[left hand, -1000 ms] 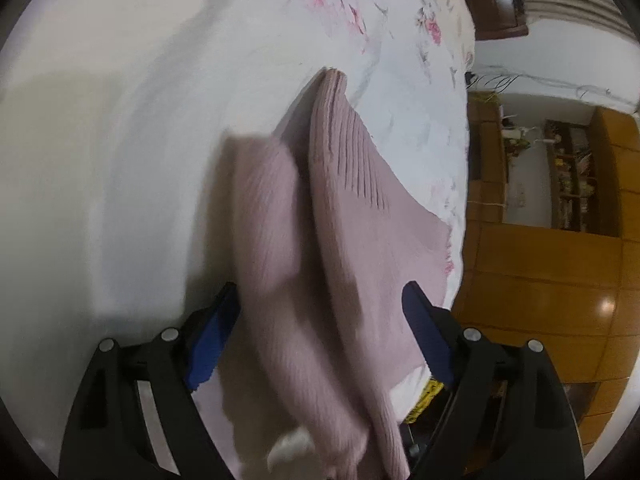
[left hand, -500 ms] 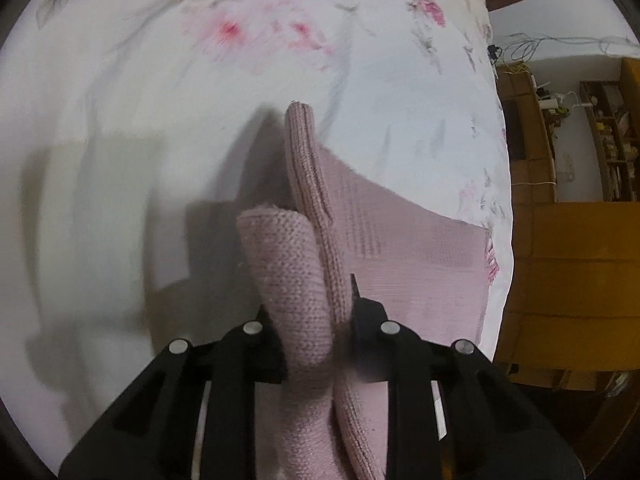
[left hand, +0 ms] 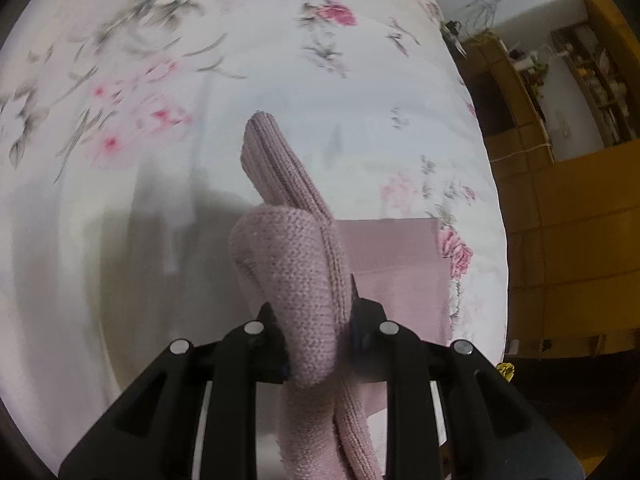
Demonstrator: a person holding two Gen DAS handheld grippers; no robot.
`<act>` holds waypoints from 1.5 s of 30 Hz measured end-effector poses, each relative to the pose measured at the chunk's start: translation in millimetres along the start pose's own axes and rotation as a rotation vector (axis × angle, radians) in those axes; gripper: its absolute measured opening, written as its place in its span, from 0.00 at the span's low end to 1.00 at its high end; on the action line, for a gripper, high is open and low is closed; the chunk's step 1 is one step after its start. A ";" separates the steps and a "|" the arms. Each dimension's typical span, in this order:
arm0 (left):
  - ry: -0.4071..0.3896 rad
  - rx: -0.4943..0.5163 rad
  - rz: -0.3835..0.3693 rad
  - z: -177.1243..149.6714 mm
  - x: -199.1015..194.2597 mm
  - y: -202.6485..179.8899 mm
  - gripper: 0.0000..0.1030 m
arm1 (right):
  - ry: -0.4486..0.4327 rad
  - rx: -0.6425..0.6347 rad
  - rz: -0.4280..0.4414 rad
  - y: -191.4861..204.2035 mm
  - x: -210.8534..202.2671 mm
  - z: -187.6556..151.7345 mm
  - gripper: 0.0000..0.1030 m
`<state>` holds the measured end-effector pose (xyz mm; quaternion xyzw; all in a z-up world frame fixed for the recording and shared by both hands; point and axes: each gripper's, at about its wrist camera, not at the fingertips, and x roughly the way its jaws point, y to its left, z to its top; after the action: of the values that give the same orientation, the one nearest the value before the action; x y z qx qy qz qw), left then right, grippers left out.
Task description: Fold small clothes
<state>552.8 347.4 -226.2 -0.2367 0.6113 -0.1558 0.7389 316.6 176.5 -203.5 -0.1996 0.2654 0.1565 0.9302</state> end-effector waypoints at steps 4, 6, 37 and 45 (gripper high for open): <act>0.004 0.030 0.013 0.7 3.1 -29.1 0.19 | -0.004 0.027 -0.013 -17.1 -9.7 -1.6 0.10; 0.005 0.040 0.018 0.7 4.0 -38.2 0.19 | -0.006 0.034 -0.015 -22.7 -12.8 -1.8 0.10; 0.008 0.133 0.125 -6.1 24.1 -107.9 0.19 | -0.002 0.199 -0.011 -80.3 -24.8 -15.7 0.10; 0.024 0.197 0.167 -12.6 49.3 -143.0 0.19 | 0.016 0.253 -0.018 -109.4 -29.2 -33.3 0.10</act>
<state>559.0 199.7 -191.7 -0.1095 0.6195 -0.1560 0.7615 322.0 60.7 -181.6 -0.0840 0.2888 0.1119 0.9471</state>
